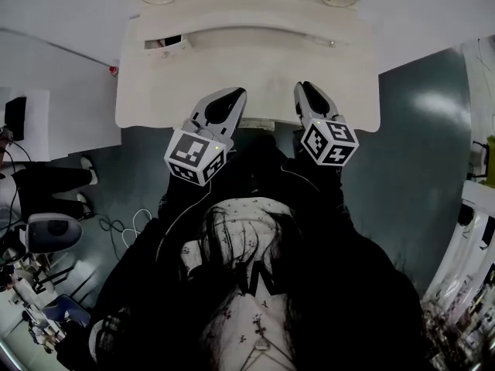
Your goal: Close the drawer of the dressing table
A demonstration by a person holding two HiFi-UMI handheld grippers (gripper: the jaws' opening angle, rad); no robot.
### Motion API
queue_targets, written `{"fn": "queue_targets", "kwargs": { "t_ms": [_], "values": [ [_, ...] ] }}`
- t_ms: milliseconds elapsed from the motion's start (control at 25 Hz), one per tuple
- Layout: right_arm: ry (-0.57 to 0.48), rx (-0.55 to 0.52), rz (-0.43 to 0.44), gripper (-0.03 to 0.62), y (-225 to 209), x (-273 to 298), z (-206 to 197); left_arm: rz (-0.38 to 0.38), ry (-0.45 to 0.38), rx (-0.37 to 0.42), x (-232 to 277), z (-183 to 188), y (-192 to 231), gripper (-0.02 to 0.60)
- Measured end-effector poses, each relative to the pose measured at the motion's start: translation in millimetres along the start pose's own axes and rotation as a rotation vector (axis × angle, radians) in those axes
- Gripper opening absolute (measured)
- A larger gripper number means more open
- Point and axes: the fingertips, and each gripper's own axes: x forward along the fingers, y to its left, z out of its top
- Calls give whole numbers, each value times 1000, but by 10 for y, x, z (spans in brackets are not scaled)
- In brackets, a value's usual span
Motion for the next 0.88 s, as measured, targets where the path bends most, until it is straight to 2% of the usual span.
{"fn": "queue_targets", "kwargs": {
  "t_ms": [400, 640, 880],
  "values": [
    [0, -35, 44, 74, 1085, -328, -357, -63, -18, 49, -898, -137, -92, 0],
    [11, -39, 32, 74, 1491, -669, -683, -101, -4, 2, -1312, -431, -192, 0],
    [30, -46, 2, 74, 1670, -1064, -907, -151, -5, -29, -1569, -557, -452, 0]
  ]
}}
